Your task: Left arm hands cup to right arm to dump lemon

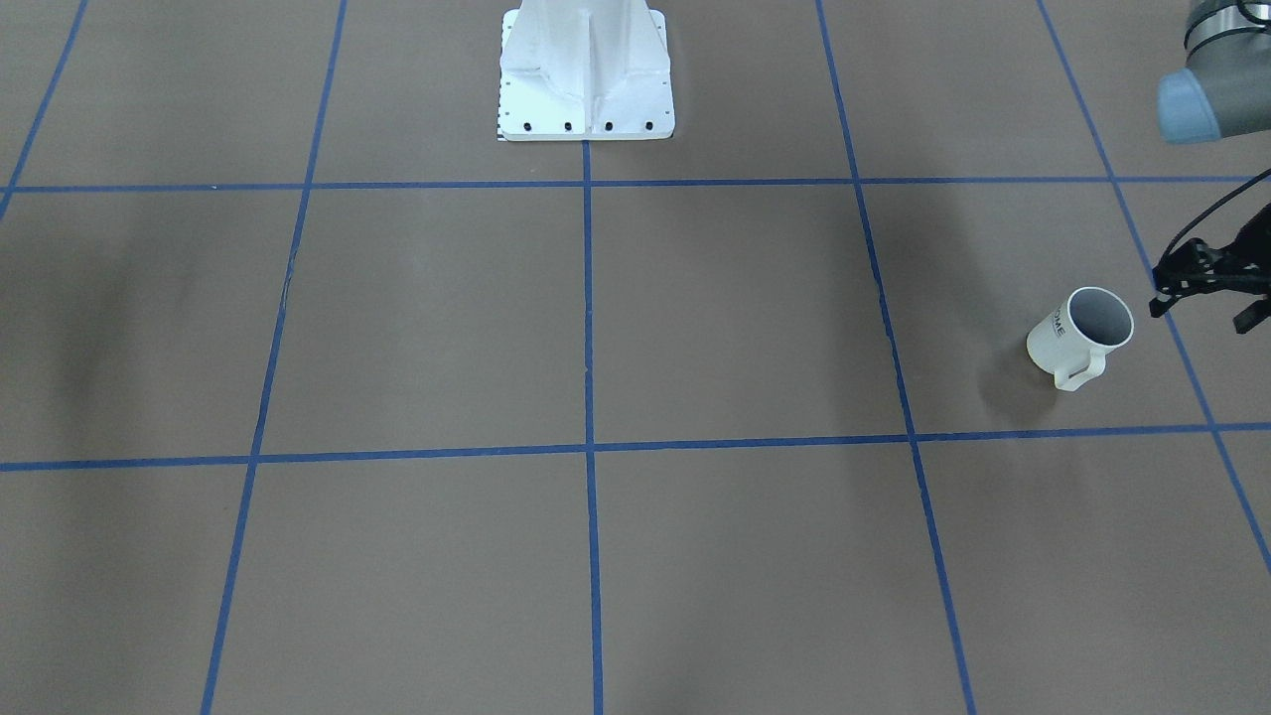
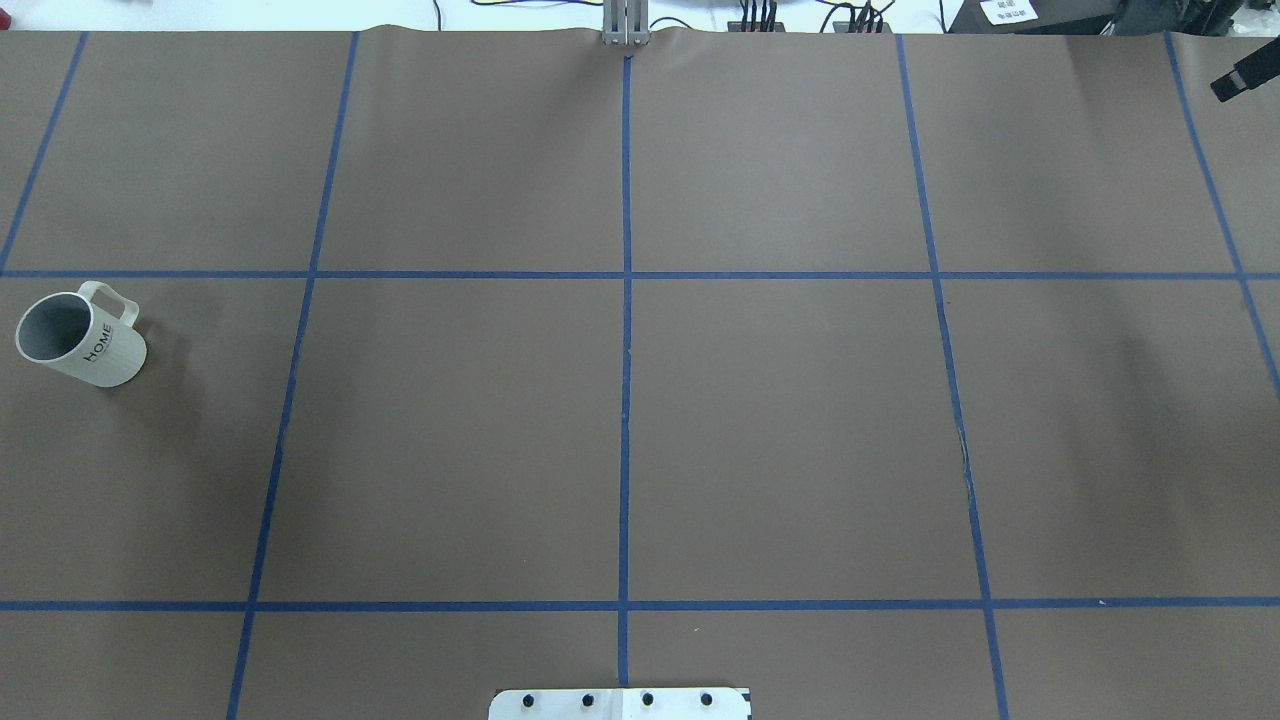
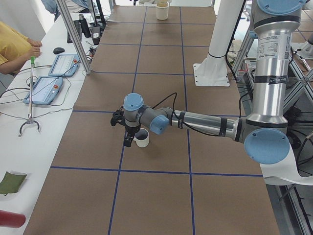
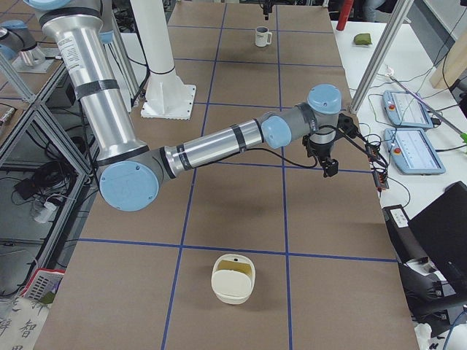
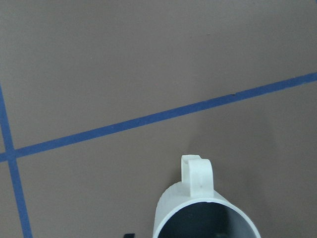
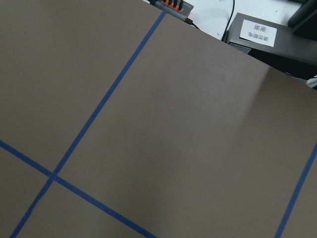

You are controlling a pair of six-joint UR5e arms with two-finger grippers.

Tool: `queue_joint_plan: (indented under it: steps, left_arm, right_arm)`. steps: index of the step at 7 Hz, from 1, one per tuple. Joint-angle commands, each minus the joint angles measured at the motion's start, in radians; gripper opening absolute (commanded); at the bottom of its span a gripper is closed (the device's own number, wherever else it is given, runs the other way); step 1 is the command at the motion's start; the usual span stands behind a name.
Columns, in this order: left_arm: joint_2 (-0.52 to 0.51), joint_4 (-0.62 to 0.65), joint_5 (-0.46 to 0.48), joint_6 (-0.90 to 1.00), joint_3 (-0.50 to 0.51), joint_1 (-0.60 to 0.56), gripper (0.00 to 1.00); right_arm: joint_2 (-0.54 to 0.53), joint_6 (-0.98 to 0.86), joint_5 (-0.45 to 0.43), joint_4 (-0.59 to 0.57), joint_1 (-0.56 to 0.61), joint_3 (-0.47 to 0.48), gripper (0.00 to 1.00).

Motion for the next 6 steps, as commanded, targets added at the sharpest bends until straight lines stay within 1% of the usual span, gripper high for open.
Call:
queue_joint_plan:
  steps: [1,2,3,4,5,6]
  left_arm:
    - [-0.012,0.225,0.0,0.289,-0.011,-0.191,1.0]
    - [-0.012,0.296,0.0,0.378,-0.009,-0.251,1.0]
    - [0.006,0.318,-0.003,0.396,-0.011,-0.302,1.0]
    - [0.008,0.318,0.007,0.391,-0.014,-0.307,1.0]
    - [0.005,0.373,0.001,0.387,0.023,-0.299,1.0]
    - [-0.005,0.399,-0.003,0.391,0.02,-0.307,1.0]
  right_arm:
    - [0.004,-0.001,-0.004,-0.108,0.047,-0.008,1.0]
    - [-0.004,-0.012,0.002,-0.123,0.055,-0.018,1.0]
    - [-0.007,-0.013,0.006,-0.17,0.055,-0.04,1.0]
    - [-0.042,-0.013,0.005,-0.21,0.055,-0.055,1.0]
    - [-0.094,-0.013,-0.007,-0.21,0.055,-0.063,1.0]
    - [-0.134,-0.013,-0.006,-0.213,0.055,-0.067,1.0]
